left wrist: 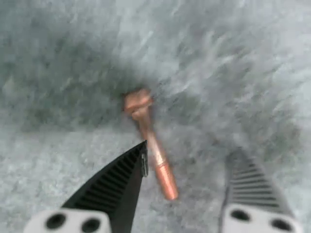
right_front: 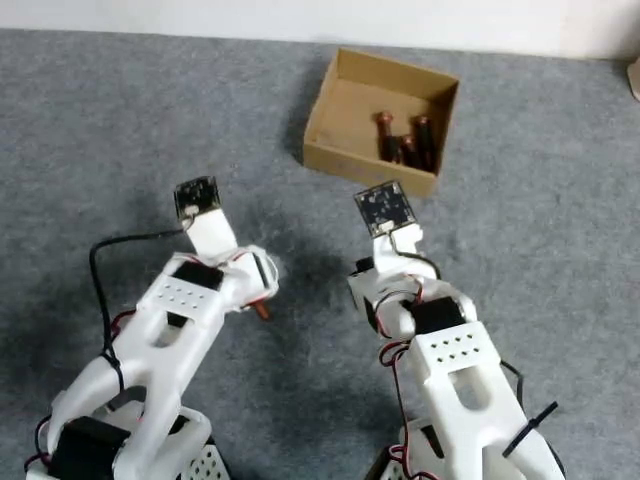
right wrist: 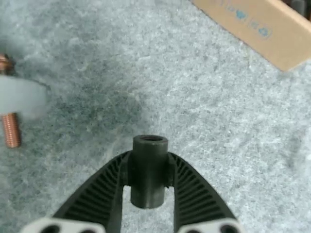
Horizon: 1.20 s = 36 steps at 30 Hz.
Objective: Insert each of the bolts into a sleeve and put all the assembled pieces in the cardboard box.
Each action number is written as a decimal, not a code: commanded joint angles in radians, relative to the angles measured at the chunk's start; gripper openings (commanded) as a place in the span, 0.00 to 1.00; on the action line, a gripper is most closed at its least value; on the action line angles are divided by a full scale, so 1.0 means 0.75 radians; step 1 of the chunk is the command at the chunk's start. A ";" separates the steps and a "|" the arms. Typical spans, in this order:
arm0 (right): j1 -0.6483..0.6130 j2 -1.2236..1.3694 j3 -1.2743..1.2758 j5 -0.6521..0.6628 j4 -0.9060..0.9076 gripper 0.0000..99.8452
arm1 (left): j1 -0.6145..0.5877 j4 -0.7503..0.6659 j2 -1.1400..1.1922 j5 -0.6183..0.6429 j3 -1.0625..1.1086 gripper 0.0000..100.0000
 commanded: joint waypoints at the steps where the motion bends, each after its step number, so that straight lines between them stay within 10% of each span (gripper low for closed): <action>1: 0.017 -0.032 -0.009 0.014 -0.042 0.00 | 0.015 -0.023 -0.003 0.023 0.034 0.30; 14: 0.017 -0.032 -0.007 0.014 -0.042 0.00 | -0.056 -0.288 0.132 0.018 0.109 0.18; 36: 0.017 -0.046 -0.005 0.012 -0.036 0.00 | 0.081 -0.045 0.304 -0.170 -0.116 0.00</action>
